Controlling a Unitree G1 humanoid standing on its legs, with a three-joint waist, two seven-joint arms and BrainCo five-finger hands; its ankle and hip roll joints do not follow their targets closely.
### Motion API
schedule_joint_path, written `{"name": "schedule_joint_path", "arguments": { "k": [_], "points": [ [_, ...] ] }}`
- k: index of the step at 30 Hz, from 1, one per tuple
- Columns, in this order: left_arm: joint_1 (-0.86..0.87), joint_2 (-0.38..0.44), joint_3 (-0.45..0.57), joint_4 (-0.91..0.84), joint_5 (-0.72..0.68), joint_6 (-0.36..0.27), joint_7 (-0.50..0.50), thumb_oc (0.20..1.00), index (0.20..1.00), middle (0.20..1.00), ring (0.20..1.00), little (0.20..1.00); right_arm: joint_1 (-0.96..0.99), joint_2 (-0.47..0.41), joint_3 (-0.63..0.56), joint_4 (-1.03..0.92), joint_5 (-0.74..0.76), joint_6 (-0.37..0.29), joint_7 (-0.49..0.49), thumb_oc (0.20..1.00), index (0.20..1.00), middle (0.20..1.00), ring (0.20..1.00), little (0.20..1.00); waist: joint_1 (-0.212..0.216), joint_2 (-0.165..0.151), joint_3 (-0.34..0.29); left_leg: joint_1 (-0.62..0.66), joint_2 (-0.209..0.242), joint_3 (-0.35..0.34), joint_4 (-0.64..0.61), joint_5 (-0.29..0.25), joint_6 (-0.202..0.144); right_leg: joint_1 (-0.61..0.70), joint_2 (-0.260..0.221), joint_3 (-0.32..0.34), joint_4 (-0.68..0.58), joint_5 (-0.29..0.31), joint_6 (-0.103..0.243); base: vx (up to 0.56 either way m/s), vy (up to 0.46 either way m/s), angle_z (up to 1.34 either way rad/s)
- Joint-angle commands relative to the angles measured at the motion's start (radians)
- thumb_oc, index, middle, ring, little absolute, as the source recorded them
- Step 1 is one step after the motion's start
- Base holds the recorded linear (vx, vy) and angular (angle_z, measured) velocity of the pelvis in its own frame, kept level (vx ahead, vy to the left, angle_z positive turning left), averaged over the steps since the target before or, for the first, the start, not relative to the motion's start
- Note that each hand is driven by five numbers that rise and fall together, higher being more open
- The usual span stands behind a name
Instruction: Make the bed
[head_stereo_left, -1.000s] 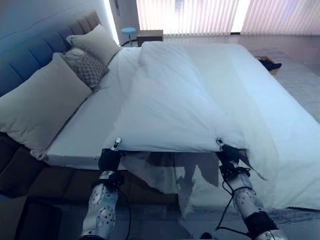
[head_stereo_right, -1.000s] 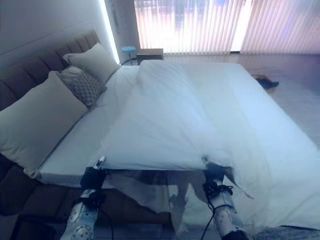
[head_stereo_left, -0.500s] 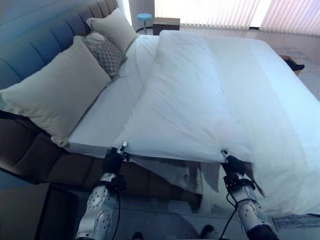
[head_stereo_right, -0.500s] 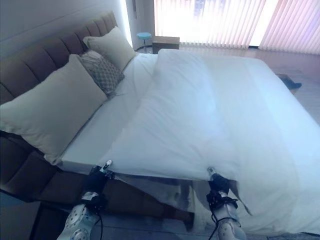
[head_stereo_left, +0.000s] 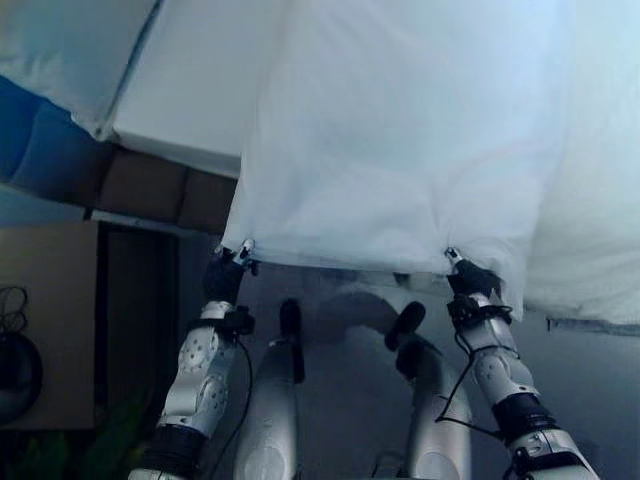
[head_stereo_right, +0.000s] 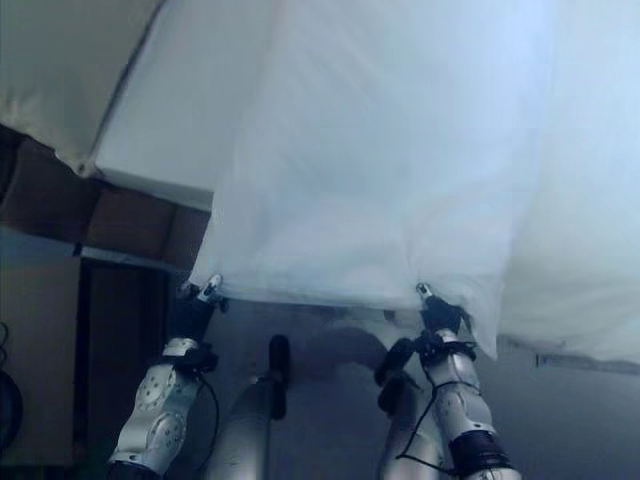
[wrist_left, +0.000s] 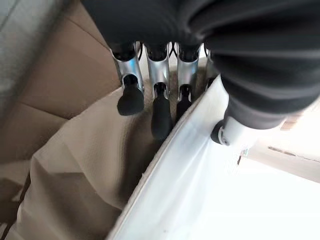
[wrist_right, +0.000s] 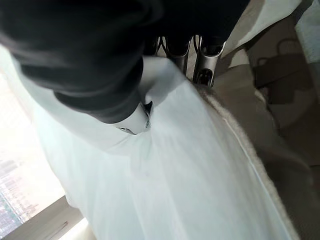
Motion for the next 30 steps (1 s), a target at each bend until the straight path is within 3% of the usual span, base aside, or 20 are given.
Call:
{"name": "schedule_joint_path", "arguments": {
  "k": [1, 10, 14, 19, 27, 28, 29, 30],
  "points": [
    [0.031, 0.121, 0.169, 0.067, -0.070, -0.125, 0.136, 0.200, 0.200, 0.200, 0.200, 0.200, 0.029, -0.155, -0.066, 0.086, -0.068, -0.077, -0.103, 0.200, 0.200, 0.200, 0.200, 0.200, 0.013, -0.003, -0.032, -0.099, -0.026, -0.007, -0.030, 0.015, 0.008, -0.084, -0.067, 0.036, 0.007, 0.070, 0.153, -0.06, -0.037, 0.15],
    [-0.033, 0.119, 0.112, 0.261, -0.101, -0.112, 0.169, 0.200, 0.200, 0.200, 0.200, 0.200, -0.046, -0.178, 0.004, 0.217, -0.114, -0.056, -0.137, 0.200, 0.200, 0.200, 0.200, 0.200, -0.002, 0.002, -0.032, -0.270, -0.027, -0.004, 0.035, 0.006, 0.014, -0.256, -0.079, 0.070, 0.067, 0.060, 0.146, 0.00, -0.003, 0.04],
    [-0.138, 0.165, 0.073, 0.461, -0.113, -0.088, 0.170, 0.200, 0.200, 0.200, 0.200, 0.200, -0.106, -0.201, 0.064, 0.353, -0.163, -0.036, -0.143, 0.200, 0.200, 0.200, 0.200, 0.200, -0.018, -0.005, -0.032, -0.389, -0.031, -0.004, 0.082, 0.003, 0.012, -0.377, -0.076, 0.121, 0.118, 0.040, 0.139, 0.00, 0.005, 0.04],
    [-0.299, 0.237, -0.032, 0.738, -0.012, -0.025, 0.171, 0.200, 0.200, 0.200, 0.200, 0.200, -0.214, -0.253, 0.126, 0.595, -0.253, 0.014, -0.139, 0.200, 0.200, 0.200, 0.200, 0.200, -0.045, -0.010, -0.032, -0.542, -0.028, -0.001, 0.184, -0.014, 0.008, -0.542, -0.062, 0.181, 0.232, -0.012, 0.120, 0.00, 0.000, 0.00],
    [-0.435, 0.214, -0.154, 0.913, 0.085, 0.052, 0.185, 0.200, 0.200, 0.200, 0.200, 0.200, -0.360, -0.270, 0.173, 0.869, -0.356, 0.107, -0.171, 0.200, 0.200, 0.200, 0.200, 0.200, -0.057, -0.005, -0.032, -0.681, -0.018, 0.023, 0.350, -0.063, 0.009, -0.711, -0.052, 0.235, 0.363, -0.060, 0.105, 0.03, 0.013, -0.06],
    [-0.451, 0.210, -0.169, 0.935, 0.104, 0.069, 0.187, 0.200, 0.200, 0.200, 0.200, 0.200, -0.375, -0.269, 0.191, 0.889, -0.384, 0.121, -0.167, 0.329, 0.329, 0.329, 0.329, 0.329, -0.058, -0.005, -0.032, -0.691, -0.016, 0.024, 0.358, -0.065, 0.010, -0.722, -0.053, 0.235, 0.368, -0.061, 0.103, 0.03, -0.007, -0.05],
    [-0.456, 0.210, -0.168, 0.938, 0.105, 0.069, 0.187, 0.200, 0.200, 0.200, 0.200, 0.200, -0.380, -0.270, 0.192, 0.892, -0.385, 0.121, -0.166, 1.000, 1.000, 1.000, 1.000, 1.000, -0.058, -0.006, -0.032, -0.695, -0.015, 0.025, 0.361, -0.066, 0.010, -0.727, -0.053, 0.237, 0.370, -0.062, 0.103, 0.00, 0.000, 0.00],
    [-0.486, 0.211, -0.196, 0.965, 0.148, 0.088, 0.193, 0.398, 0.398, 0.398, 0.398, 0.398, -0.407, -0.272, 0.217, 0.927, -0.425, 0.145, -0.151, 1.000, 1.000, 1.000, 1.000, 1.000, -0.059, -0.006, -0.032, -0.704, -0.014, 0.030, 0.372, -0.070, 0.012, -0.743, -0.052, 0.241, 0.378, -0.064, 0.102, 0.02, -0.009, -0.03]
  ]
}}
